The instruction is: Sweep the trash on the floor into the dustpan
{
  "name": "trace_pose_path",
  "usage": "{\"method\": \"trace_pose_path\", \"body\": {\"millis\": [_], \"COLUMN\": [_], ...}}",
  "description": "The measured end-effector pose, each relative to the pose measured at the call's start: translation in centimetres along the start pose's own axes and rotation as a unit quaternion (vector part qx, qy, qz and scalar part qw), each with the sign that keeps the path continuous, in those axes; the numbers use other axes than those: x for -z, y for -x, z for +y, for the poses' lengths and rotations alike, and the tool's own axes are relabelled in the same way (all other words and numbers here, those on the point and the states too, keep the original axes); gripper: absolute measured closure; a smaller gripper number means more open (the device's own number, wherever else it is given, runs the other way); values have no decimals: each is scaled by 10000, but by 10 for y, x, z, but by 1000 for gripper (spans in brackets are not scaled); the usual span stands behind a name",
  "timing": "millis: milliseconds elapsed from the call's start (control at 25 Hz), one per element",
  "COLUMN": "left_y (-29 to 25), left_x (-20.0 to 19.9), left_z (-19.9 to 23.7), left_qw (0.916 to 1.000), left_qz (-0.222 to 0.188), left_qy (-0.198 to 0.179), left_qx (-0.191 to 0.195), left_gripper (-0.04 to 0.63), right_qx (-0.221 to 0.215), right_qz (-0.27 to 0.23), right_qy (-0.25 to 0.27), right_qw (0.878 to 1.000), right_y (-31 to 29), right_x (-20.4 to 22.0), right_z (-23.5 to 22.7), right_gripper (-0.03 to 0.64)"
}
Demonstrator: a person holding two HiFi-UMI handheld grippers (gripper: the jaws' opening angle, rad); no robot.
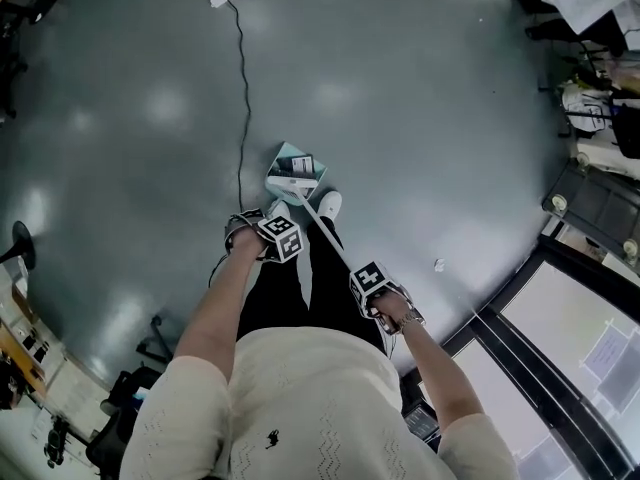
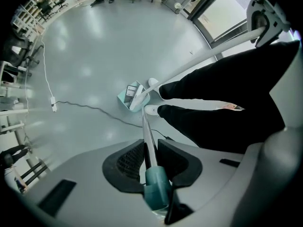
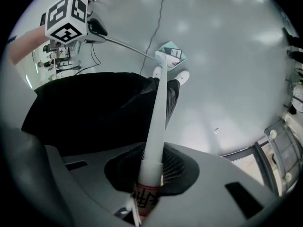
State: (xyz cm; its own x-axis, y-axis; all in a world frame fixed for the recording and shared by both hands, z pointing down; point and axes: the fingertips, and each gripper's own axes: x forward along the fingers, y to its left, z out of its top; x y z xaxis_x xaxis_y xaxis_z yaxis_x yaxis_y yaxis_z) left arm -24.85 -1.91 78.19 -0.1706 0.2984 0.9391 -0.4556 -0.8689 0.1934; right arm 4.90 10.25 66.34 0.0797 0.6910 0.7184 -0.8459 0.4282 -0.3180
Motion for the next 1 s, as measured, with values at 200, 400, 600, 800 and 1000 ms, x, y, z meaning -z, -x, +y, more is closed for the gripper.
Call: {"method": "trace_pose_path", "body": {"millis": [200, 400, 600, 800, 1000], "left_y": [-1, 0, -1, -4, -3], "left_x": [3, 6, 4, 9, 12], "left_z": [3, -3, -2, -7, -8], "left_qw": [10000, 10000, 9998, 9998, 9998], "left_qz": [-12, 29, 19, -8, -55], "left_qy": [5, -60, -163, -165, -163], "left_qx": [9, 10, -68, -72, -105], "left_gripper": [502, 502, 502, 502, 502], "right_qx": [361, 209, 213, 177, 199], "right_qz": [210, 23, -103, -69, -51], "right_qy": [-62, -306, -377, -457, -480], "right_qw": [9991, 9993, 9990, 9988, 9986], "right_y": [-28, -31, -36, -41, -42], "right_x": [1, 8, 3, 7, 9], "right_z": [4, 10, 13, 18, 21], "right_gripper": [554, 555, 557, 557, 557]}}
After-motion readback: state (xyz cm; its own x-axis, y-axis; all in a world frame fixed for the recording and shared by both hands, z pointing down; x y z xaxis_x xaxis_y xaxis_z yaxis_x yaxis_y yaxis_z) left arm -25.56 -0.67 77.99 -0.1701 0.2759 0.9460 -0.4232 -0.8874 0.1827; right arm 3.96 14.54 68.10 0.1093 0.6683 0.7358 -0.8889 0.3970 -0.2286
